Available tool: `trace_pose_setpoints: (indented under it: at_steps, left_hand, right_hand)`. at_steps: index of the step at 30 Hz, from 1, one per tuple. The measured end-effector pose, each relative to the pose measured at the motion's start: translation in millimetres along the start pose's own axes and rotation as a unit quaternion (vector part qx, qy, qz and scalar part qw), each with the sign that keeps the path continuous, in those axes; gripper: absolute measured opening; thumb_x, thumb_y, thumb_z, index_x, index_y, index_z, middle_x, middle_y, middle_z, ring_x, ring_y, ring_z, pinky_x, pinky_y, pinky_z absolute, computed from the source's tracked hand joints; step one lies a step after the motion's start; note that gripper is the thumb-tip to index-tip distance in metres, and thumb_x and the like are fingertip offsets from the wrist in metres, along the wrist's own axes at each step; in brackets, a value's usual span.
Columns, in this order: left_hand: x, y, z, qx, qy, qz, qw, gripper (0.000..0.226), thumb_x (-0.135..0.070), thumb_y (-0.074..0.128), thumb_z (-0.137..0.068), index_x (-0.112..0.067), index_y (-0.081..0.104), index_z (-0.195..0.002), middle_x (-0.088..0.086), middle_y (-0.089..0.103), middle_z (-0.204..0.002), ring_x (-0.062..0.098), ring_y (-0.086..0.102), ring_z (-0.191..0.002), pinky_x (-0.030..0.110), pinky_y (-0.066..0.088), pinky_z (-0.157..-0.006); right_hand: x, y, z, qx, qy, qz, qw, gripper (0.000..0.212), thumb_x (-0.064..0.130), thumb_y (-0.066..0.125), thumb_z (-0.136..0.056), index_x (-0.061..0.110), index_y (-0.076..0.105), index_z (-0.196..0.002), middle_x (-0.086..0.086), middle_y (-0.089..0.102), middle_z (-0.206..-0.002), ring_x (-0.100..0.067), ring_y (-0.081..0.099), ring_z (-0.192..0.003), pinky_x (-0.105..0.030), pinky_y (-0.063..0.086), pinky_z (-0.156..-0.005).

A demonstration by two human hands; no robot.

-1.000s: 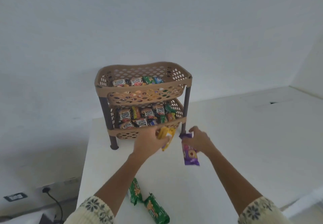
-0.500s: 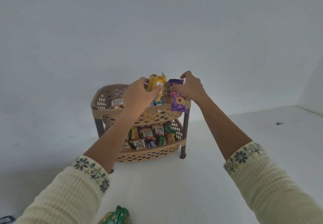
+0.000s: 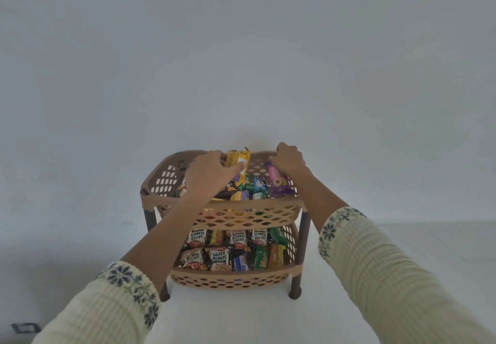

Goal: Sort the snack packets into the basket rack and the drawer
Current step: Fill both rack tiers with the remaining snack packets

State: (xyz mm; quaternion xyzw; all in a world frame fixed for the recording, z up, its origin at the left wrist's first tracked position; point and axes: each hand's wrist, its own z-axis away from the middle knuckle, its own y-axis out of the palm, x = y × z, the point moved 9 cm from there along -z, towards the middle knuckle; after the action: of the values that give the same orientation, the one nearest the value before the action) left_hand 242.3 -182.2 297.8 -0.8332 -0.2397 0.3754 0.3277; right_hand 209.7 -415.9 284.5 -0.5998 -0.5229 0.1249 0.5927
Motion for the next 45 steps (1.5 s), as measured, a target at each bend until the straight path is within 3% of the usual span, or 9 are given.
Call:
trace_pose_setpoints:
  at_steps: [5,9,15,19,29,34,38,41,45]
  left_hand:
    - [-6,18,-6,0.024,-0.015,0.033,0.999,0.042,-0.071,0.056,-0.079,-0.03,0.061,-0.072,-0.006,0.065,-0.067,0.012,0.064,-0.061,0.022,0.045,-0.051]
    - [-22,38,-8,0.042,-0.029,0.08,0.995,0.054,-0.071,0.055,-0.078,-0.02,0.071,-0.075,0.002,0.069,-0.06,0.018,0.067,-0.057,0.031,0.052,-0.053]
    - [-39,75,-4,0.147,-0.026,0.165,0.975,0.04,-0.065,0.063,-0.076,-0.026,0.068,-0.083,-0.003,0.072,-0.086,0.019,0.069,-0.084,0.037,0.053,-0.075]
    - [-34,72,2,0.144,-0.017,0.113,0.983,0.06,-0.062,0.057,-0.085,-0.019,0.06,-0.125,-0.003,0.063,-0.124,0.018,0.06,-0.112,0.032,0.044,-0.089]
    - [-6,11,40,0.023,0.044,0.085,0.995,0.03,-0.036,0.052,-0.095,-0.024,0.064,-0.119,-0.011,0.068,-0.109,0.006,0.063,-0.084,0.027,0.051,-0.074]
    - [17,-8,68,-0.002,0.07,0.033,0.997,0.029,-0.032,0.052,-0.095,-0.024,0.065,-0.119,-0.01,0.071,-0.106,0.006,0.063,-0.075,0.029,0.052,-0.076]
    - [26,0,100,0.013,0.156,-0.053,0.986,0.043,-0.038,0.047,-0.097,-0.02,0.054,-0.135,-0.002,0.062,-0.13,0.013,0.054,-0.119,0.045,0.031,-0.112]
    - [36,12,122,0.027,0.189,-0.129,0.973,0.063,-0.043,0.039,-0.098,-0.017,0.025,-0.153,0.001,0.025,-0.159,0.017,0.016,-0.148,0.05,0.011,-0.12]
    - [45,23,144,0.047,0.186,-0.142,0.971,0.074,-0.04,0.043,-0.095,-0.014,0.01,-0.155,0.003,0.003,-0.164,0.021,-0.003,-0.15,0.055,0.009,-0.119]
  right_hand:
    - [-3,0,-3,-0.008,-0.025,-0.129,0.991,0.03,0.029,0.051,-0.094,0.01,0.064,-0.113,-0.013,0.065,-0.115,-0.028,0.065,-0.097,-0.031,0.049,-0.08]
    - [13,19,27,0.213,0.005,-0.355,0.91,0.056,0.055,0.068,-0.08,0.008,0.065,-0.109,-0.015,0.072,-0.099,-0.028,0.074,-0.078,-0.038,0.061,-0.067]
    - [0,5,45,0.187,0.018,-0.314,0.931,0.037,0.035,0.072,-0.083,0.01,0.06,-0.107,-0.011,0.068,-0.101,-0.025,0.074,-0.074,-0.036,0.061,-0.061]
    - [-15,-8,45,0.082,0.002,-0.082,0.993,0.031,0.042,0.068,-0.08,0.016,0.058,-0.094,-0.007,0.064,-0.085,-0.025,0.066,-0.071,-0.036,0.059,-0.066]
    - [-3,-4,62,0.021,-0.037,0.123,0.992,0.016,0.017,0.057,-0.084,0.008,0.056,-0.07,-0.004,0.049,-0.068,-0.016,0.044,-0.053,-0.024,0.037,-0.049]
    - [-2,5,95,-0.033,-0.054,0.09,0.994,0.024,0.021,0.041,-0.094,0.01,0.059,-0.083,-0.006,0.061,-0.077,-0.025,0.061,-0.073,-0.03,0.045,-0.058]
    - [3,8,139,-0.134,-0.078,0.051,0.987,0.042,0.037,0.03,-0.1,0.013,0.065,-0.099,-0.006,0.069,-0.094,-0.027,0.063,-0.095,-0.044,0.046,-0.09]
    - [10,24,173,-0.169,-0.101,0.079,0.977,0.043,0.034,0.028,-0.102,0.014,0.054,-0.131,-0.01,0.051,-0.141,-0.028,0.037,-0.138,-0.048,0.022,-0.116]
    - [14,46,210,-0.159,-0.095,0.057,0.981,0.051,0.034,0.03,-0.102,0.018,0.026,-0.15,-0.009,0.017,-0.161,-0.028,0.007,-0.149,-0.048,0.018,-0.119]
